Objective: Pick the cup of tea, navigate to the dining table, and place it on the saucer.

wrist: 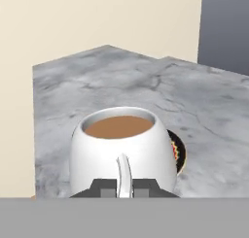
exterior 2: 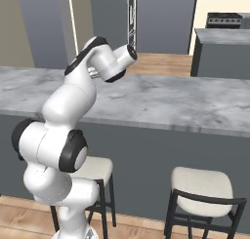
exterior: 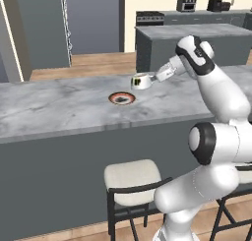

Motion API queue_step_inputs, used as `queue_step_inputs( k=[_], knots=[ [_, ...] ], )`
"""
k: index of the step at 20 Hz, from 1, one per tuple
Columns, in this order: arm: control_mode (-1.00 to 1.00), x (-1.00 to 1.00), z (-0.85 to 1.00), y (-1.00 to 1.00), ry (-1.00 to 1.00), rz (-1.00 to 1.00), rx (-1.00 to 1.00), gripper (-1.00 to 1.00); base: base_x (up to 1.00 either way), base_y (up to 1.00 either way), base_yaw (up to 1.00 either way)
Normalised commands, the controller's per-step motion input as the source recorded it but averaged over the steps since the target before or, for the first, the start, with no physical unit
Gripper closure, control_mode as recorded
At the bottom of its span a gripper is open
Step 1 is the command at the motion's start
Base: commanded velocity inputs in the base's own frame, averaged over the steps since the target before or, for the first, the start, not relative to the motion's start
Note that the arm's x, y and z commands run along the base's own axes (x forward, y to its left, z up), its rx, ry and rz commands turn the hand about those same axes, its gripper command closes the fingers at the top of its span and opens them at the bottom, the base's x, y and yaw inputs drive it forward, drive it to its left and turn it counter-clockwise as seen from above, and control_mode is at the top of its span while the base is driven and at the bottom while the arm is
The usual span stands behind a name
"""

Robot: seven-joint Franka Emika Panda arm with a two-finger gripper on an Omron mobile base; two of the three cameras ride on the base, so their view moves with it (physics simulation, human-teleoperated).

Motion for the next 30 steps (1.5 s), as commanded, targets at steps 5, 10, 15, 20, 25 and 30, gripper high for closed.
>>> queue_step_inputs(
  k=[5, 10, 15, 20, 25, 30],
  knots=[
    [-1.0, 0.27, -0.3, 0.31, 0.03, 0.0, 0.03, 1.0, 0.0, 0.0, 0.0],
    [-1.0, 0.52, -0.08, 0.23, -0.03, 0.0, 0.16, 1.0, 0.0, 0.0, 0.0],
    [-1.0, 0.58, -0.35, 0.04, 0.03, 0.0, 0.03, 1.0, 0.0, 0.0, 0.0],
    [-1.0, 0.29, -0.27, 0.0, 0.0, 0.0, 0.0, 1.0, 0.0, 0.0, 0.0],
    [-1.0, -0.02, -0.11, 0.11, -0.08, 0.01, 0.0, 1.0, 0.0, 0.0, 0.0],
    [-1.0, -0.05, -0.22, 0.32, -0.15, 0.04, 0.0, 1.0, 0.0, 0.0, 0.0]
  ],
)
